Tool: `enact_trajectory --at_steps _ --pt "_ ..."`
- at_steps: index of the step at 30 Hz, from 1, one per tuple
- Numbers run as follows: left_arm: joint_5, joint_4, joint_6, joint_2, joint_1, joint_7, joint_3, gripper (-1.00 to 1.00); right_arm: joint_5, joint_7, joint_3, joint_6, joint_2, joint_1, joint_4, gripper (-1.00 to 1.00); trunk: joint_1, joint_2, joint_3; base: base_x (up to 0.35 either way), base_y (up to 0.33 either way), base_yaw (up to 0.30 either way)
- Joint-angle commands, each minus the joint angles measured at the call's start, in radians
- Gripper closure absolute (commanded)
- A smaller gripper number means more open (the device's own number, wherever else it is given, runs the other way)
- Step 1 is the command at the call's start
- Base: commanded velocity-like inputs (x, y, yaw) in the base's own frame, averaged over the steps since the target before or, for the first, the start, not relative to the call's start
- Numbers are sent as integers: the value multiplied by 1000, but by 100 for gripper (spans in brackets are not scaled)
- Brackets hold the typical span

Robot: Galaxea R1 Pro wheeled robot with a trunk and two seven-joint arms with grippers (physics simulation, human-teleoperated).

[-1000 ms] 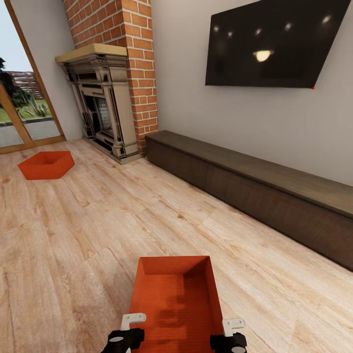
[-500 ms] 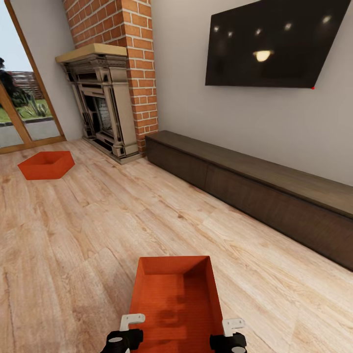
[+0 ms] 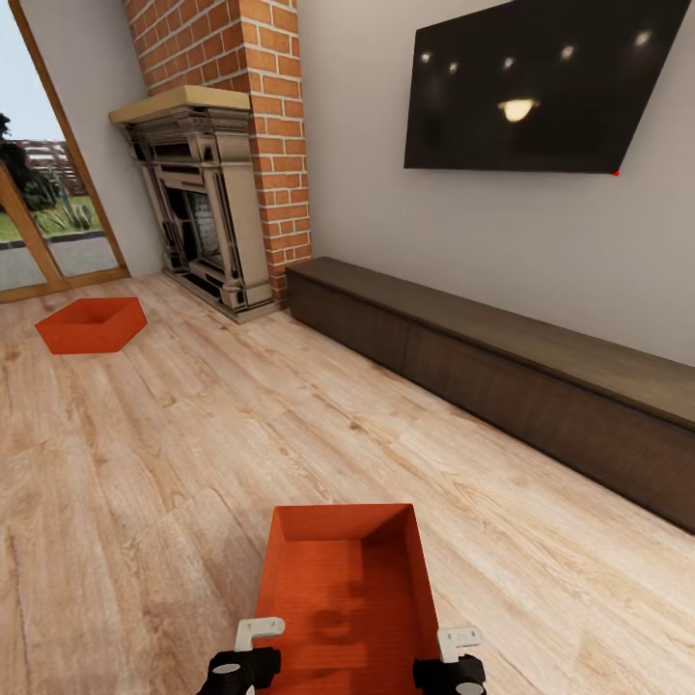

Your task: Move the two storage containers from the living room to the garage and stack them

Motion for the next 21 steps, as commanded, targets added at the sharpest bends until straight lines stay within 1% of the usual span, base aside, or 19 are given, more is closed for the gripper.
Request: enact_trajectory --at_steps 1,2,3,4,21 --pt "0 -2 6 0 0 3 1 -100 -10 -6 9 -2 0 -1 0 -100 0 0 -1 0 0 0" --pt "0 -2 6 0 0 3 1 -100 -10 -6 9 -2 0 -1 0 -100 0 0 -1 0 0 0" --pt "0 -2 6 0 0 3 1 -100 -10 -6 9 -3 0 -1 0 100 0 0 -1 0 0 0" --pt "0 -2 6 0 0 3 1 100 -10 -7 9 -3 0 -1 0 100 0 0 -1 0 0 0" --pt "0 -2 6 -2 0 0 1 100 -14 -6 9 -2 0 -1 0 100 0 0 -1 0 0 0"
